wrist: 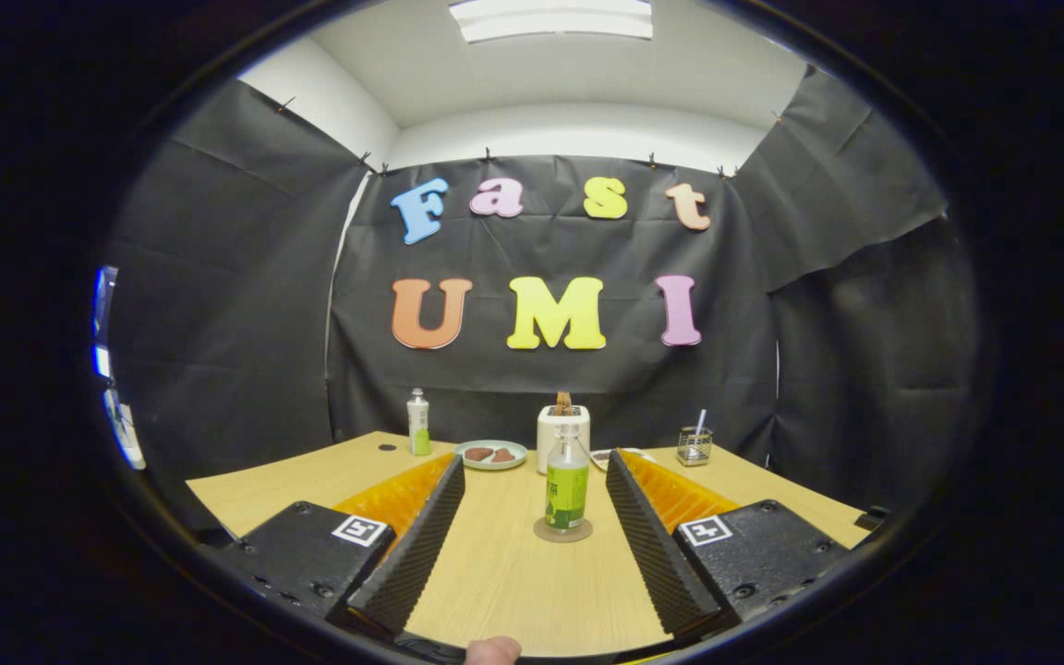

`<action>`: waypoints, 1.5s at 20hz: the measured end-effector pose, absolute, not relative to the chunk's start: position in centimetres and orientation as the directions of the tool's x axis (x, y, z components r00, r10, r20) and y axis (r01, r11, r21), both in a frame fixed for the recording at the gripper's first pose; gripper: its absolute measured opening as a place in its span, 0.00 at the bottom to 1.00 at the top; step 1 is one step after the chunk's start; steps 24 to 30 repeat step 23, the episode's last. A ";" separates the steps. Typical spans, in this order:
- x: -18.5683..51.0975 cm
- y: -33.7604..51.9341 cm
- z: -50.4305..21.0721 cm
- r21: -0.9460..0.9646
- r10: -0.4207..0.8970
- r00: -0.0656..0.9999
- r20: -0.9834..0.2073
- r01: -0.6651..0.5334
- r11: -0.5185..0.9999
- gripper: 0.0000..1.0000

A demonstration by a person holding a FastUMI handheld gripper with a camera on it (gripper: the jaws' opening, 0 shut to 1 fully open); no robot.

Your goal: Take the bottle from table, then pour the juice into the cup, finally place the bottle on the coaster

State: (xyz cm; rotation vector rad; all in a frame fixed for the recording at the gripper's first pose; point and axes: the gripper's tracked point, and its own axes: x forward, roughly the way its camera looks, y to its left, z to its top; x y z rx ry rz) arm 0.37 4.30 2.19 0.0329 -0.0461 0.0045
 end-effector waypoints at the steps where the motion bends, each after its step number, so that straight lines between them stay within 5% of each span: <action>1: 0.4 4.2 2.3 0.034 0.003 0.999 0.046 -0.004 0.999 0.99; 30: 0.3 3.7 2.5 0.030 -0.012 0.999 0.049 0.010 1.000 0.99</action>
